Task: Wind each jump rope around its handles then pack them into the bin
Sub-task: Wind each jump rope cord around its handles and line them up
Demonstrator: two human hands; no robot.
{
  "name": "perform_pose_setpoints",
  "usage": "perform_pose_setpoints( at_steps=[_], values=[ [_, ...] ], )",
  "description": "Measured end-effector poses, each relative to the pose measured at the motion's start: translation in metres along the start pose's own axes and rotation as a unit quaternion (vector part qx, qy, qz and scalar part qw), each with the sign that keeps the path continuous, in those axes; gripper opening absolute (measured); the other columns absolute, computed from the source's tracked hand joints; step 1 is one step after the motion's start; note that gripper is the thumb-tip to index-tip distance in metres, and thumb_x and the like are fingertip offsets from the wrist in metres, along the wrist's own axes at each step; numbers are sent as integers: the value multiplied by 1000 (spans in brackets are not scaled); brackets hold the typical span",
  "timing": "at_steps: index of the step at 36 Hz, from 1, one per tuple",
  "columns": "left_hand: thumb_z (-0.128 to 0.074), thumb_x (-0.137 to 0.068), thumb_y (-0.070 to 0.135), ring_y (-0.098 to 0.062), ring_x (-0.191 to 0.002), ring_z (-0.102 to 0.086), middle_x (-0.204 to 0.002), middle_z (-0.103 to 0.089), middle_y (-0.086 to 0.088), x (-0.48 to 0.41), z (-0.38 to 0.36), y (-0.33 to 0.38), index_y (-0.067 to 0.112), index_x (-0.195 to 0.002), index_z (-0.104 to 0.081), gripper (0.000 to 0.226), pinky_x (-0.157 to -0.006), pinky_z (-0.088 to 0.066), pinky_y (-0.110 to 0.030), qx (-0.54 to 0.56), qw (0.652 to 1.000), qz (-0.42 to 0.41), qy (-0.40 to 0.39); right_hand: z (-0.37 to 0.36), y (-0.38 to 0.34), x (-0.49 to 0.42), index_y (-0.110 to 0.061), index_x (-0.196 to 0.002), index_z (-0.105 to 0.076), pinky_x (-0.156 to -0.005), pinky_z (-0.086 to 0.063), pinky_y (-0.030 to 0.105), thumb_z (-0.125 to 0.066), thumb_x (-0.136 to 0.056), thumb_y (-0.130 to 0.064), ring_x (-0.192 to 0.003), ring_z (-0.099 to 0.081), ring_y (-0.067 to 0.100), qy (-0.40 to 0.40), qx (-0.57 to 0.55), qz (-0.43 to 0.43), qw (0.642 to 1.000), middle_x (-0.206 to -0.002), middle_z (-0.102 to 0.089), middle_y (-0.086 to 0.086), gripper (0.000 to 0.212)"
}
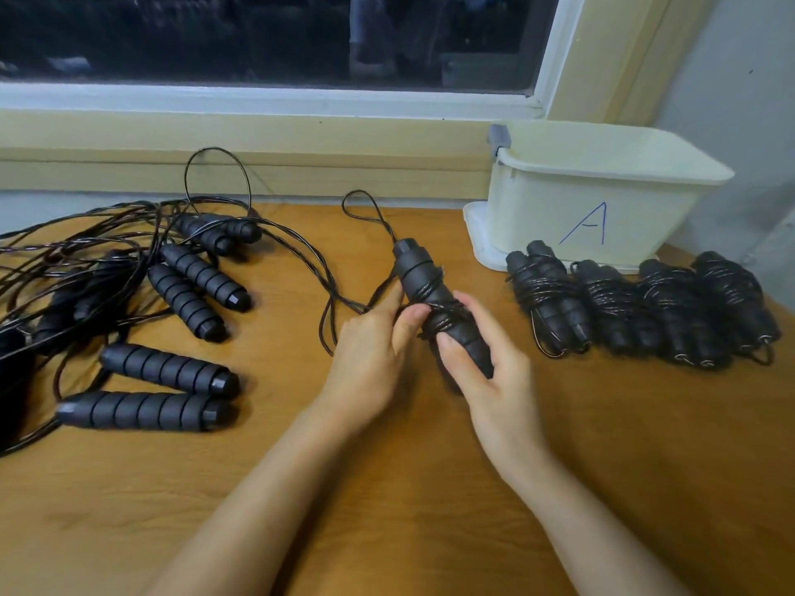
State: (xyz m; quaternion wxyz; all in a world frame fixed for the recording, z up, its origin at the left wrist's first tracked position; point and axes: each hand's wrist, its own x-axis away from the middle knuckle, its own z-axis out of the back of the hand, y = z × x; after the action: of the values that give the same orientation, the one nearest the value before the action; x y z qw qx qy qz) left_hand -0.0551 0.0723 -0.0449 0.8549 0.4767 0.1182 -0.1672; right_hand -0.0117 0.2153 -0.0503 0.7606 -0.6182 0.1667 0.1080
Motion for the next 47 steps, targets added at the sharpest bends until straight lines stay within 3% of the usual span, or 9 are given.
perform_pose_setpoints(
  at_steps=[6,16,20,24,30,37,40,44,47],
  values=[
    [-39,-100,29,-1,-117,-59,-120,-65,13,1,0,9,37,-126,-48,29,-94,-44,-14,217,975,9,-56,2,1,1,-32,-134,-54,-92,-44,12,-57,-93,-30,-118,-57,-1,-5,-66,-8,998,-124,-63,-15,40],
    [-56,-95,31,-5,-90,-70,-101,-74,10,7,-1,13,35,-122,-53,28,-81,-54,-22,151,988,23,11,4,7,1,-22,-151,-37,-97,-35,6,-44,-103,-16,-124,-51,-1,19,102,74,992,-134,-55,-12,49],
    [-60,-93,39,-11,-83,-72,-97,-76,4,9,-2,13,29,-122,-59,31,-80,-59,-39,138,990,29,25,1,11,2,-17,-150,-41,-100,-35,5,-35,-103,-16,-127,-48,11,37,232,142,962,-148,-46,9,48],
    [-63,-90,46,-12,-80,-73,-89,-77,3,11,1,12,37,-117,-59,29,-80,-59,-42,140,989,32,31,3,13,1,-20,-151,-41,-77,-60,35,-34,-100,-14,-109,-62,23,27,324,161,932,-147,-46,8,52],
    [-63,-78,46,-4,-78,-72,-78,-75,12,15,7,19,56,-101,-46,30,-71,-53,-15,145,989,34,13,6,7,2,-25,-151,-38,-55,-57,37,-33,-94,-18,-98,-67,35,-13,416,152,897,-143,-48,19,58],
    [-71,-80,33,-1,-93,-70,-93,-76,9,16,14,16,34,-133,-49,57,-85,-54,-19,161,986,48,-12,0,1,4,-28,-154,-29,-53,-51,30,-62,-77,-61,-116,-52,27,-17,474,102,874,-143,-45,10,90],
    [-74,-79,23,-4,-89,-72,-87,-76,12,17,12,16,11,-143,-47,71,-87,-57,-26,184,981,61,6,1,1,3,-26,-152,-33,-53,-51,30,-73,-72,-57,-117,-52,29,2,469,97,878,-144,-45,9,95],
    [-79,-76,11,-3,-80,-72,-75,-75,12,20,8,23,8,-138,-52,68,-76,-53,-14,226,969,82,55,0,4,4,-21,-151,-37,-60,-54,31,-71,-77,-45,-120,-56,27,21,433,108,895,-145,-46,7,85],
    [-82,-70,18,-12,-83,-74,-78,-77,1,20,7,24,13,-132,-57,67,-88,-56,-28,264,956,98,85,-1,6,4,-19,-152,-37,-74,-54,30,-67,-81,-42,-122,-58,25,40,385,115,915,-148,-46,7,80]
  ],
)
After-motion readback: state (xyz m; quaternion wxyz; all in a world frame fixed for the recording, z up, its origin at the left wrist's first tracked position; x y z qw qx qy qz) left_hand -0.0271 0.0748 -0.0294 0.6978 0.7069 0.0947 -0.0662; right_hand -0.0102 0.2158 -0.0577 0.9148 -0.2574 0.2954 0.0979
